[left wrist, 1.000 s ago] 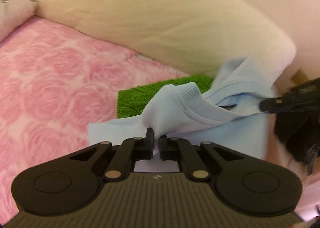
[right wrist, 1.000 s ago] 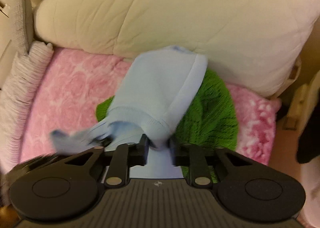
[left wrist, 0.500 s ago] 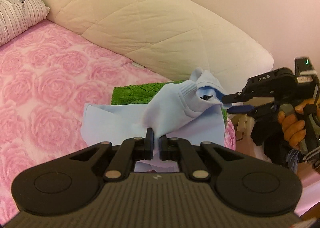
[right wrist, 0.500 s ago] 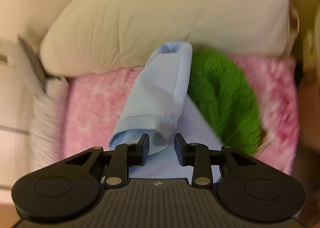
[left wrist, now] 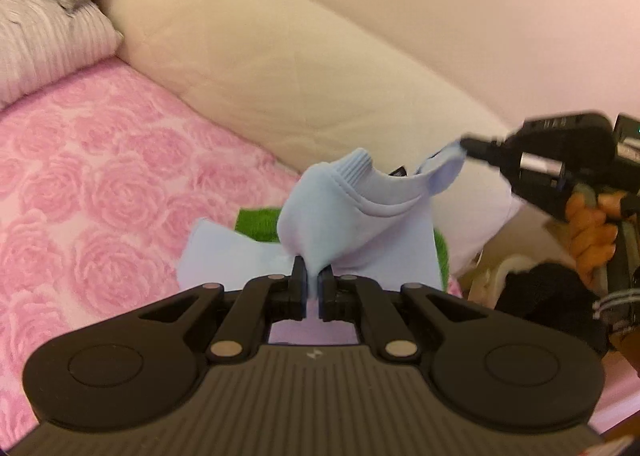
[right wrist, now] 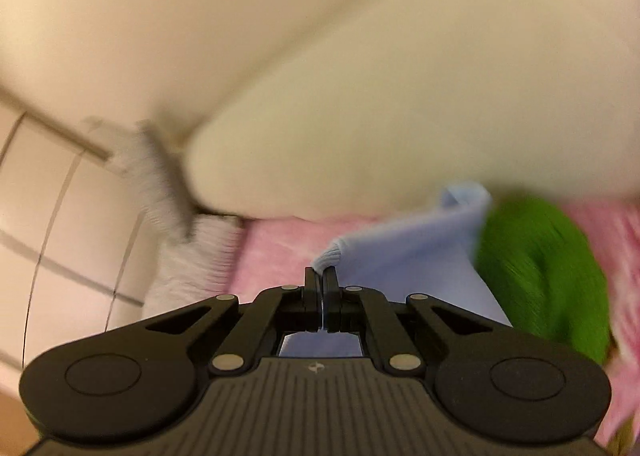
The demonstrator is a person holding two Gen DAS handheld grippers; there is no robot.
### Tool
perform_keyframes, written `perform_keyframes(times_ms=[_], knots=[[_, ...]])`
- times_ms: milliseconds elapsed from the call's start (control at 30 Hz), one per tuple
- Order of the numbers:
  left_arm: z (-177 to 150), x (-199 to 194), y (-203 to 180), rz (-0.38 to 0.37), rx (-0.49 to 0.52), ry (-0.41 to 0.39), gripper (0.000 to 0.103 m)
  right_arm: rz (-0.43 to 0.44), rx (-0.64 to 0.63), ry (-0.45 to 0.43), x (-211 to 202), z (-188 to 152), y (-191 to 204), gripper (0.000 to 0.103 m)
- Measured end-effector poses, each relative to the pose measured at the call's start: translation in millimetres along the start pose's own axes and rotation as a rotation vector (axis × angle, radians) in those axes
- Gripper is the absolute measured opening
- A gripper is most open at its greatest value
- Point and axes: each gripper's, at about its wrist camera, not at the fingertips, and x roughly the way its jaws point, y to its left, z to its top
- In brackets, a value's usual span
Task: Fold clothes
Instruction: 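Lift the sweatshirt with both grippers and carry it across the bed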
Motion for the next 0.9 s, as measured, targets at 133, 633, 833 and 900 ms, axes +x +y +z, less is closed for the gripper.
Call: perform_keyframes(times_ms=[133,633,833,900], knots=[[-7.9,-68.3,2.2,0.043,-0.053,-0.131,0.002,0.137,-0.119,0.001,-16.3,-10.9,64.6,0.004],[-117.9,-461.3,-48.9,0.431,-0.057,-0.667,0.001,0.782,-0.393,0.151,-109.7,-182.6,319.0,0.004],[-161.2,-559.2,-67.9,0.529,-0.032,-0.788,0.001,0.935,-0.413,0.249,-138.5,-282.7,396.0,0.004],[-176.0,-578.9,-66.1,0.586,-0.047,-0.802,0.001,0.956,-0.422,0.283,-148.4,-315.1,410.3,0.004]])
